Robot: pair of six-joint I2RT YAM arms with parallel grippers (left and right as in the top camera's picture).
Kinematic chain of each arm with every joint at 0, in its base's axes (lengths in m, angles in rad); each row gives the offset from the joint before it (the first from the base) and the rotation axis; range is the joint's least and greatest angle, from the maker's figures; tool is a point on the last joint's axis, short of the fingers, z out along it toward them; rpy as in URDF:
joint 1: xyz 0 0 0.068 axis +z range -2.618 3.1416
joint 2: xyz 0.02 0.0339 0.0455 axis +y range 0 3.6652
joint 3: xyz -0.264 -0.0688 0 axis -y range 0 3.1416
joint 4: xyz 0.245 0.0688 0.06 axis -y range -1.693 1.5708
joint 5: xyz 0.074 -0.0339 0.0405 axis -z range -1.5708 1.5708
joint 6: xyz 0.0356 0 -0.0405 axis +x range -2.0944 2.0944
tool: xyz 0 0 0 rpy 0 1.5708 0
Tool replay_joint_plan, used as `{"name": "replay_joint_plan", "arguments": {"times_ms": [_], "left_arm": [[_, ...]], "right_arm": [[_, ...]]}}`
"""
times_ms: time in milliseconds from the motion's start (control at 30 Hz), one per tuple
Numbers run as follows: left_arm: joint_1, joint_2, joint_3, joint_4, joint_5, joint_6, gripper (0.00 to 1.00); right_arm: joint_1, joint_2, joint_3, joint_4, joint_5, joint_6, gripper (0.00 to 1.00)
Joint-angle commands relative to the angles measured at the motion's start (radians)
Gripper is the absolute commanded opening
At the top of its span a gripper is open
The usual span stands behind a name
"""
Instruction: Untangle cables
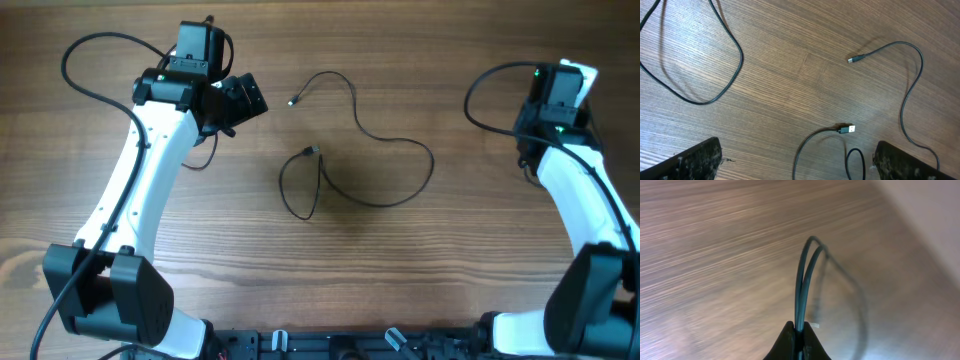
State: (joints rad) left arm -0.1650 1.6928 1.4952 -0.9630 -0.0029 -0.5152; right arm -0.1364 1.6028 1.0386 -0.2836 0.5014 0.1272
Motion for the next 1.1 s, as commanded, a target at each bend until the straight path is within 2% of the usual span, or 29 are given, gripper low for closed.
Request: {"name": "replay_joint_plan", "arguments": {"times_ms": [0, 67, 100, 133, 167, 300, 400, 433, 467, 533, 633, 700, 767, 800, 833, 1000, 1067], "left_arm": [[0.004, 0.011, 0.009, 0.001, -0.014, -0.013, 1.00], [0.004, 0.011, 0.009, 0.001, -0.014, -0.013, 1.00], [0.004, 0.011, 0.009, 0.001, -0.014, -0.013, 1.00], [0.004, 0.011, 0.009, 0.000, -0.014, -0.013, 1.00], [0.004, 0.011, 0.009, 0.001, -0.014, -0.013, 1.00], [0.004, 0.011, 0.009, 0.001, -0.014, -0.013, 1.00], [0.005, 0.011, 0.009, 0.001, -0.014, -0.013, 1.00], [0.004, 0.011, 0.009, 0.001, -0.014, -0.013, 1.00], [0.004, 0.011, 0.009, 0.001, -0.014, -0.013, 1.00], [0.005, 0.011, 0.009, 0.001, -0.014, -0.013, 1.00], [0.004, 0.011, 0.009, 0.001, -0.014, -0.013, 1.00], [0.005, 0.011, 0.009, 0.001, -0.014, -0.013, 1.00], [0.005, 0.011, 0.009, 0.001, -0.014, -0.014, 1.00], [0.004, 0.011, 0.009, 0.001, -0.014, -0.013, 1.00], [0.004, 0.011, 0.009, 0.001, -0.014, -0.013, 1.00], [0.004, 0.011, 0.009, 0.000, -0.014, -0.013, 1.00], [0.005, 0.011, 0.009, 0.001, -0.014, -0.014, 1.00]], "right_arm": [[0.001, 0.084, 0.008, 0.029, -0.163, 0.031, 0.13], [0.001, 0.106, 0.008, 0.033, -0.163, 0.031, 0.16], [0.001, 0.108, 0.008, 0.033, -0.164, 0.033, 0.26], [0.001, 0.108, 0.008, 0.037, -0.173, 0.034, 0.67], [0.001, 0.108, 0.008, 0.045, -0.210, 0.033, 1.00], [0.002, 0.108, 0.008, 0.074, -0.670, 0.030, 1.00], [0.002, 0.108, 0.008, 0.039, -0.831, 0.032, 0.99], [0.003, 0.108, 0.002, 0.027, -0.909, 0.030, 0.93], [0.007, 0.108, -0.008, 0.027, -0.973, 0.029, 0.92], [0.024, 0.108, -0.017, 0.016, -1.052, 0.029, 0.76], [0.118, 0.108, -0.018, -0.026, -1.102, -0.103, 0.67], [0.187, 0.108, -0.018, -0.033, -1.102, -0.093, 0.65], [0.276, 0.108, -0.018, -0.034, -1.102, -0.015, 0.67], [0.330, 0.108, -0.018, -0.028, -1.102, 0.015, 0.74], [0.371, 0.108, -0.018, -0.024, -1.101, 0.035, 0.76], [0.568, 0.108, -0.018, -0.024, -1.082, 0.088, 0.78], [0.649, 0.109, -0.018, -0.034, -0.939, 0.146, 0.78]]}}
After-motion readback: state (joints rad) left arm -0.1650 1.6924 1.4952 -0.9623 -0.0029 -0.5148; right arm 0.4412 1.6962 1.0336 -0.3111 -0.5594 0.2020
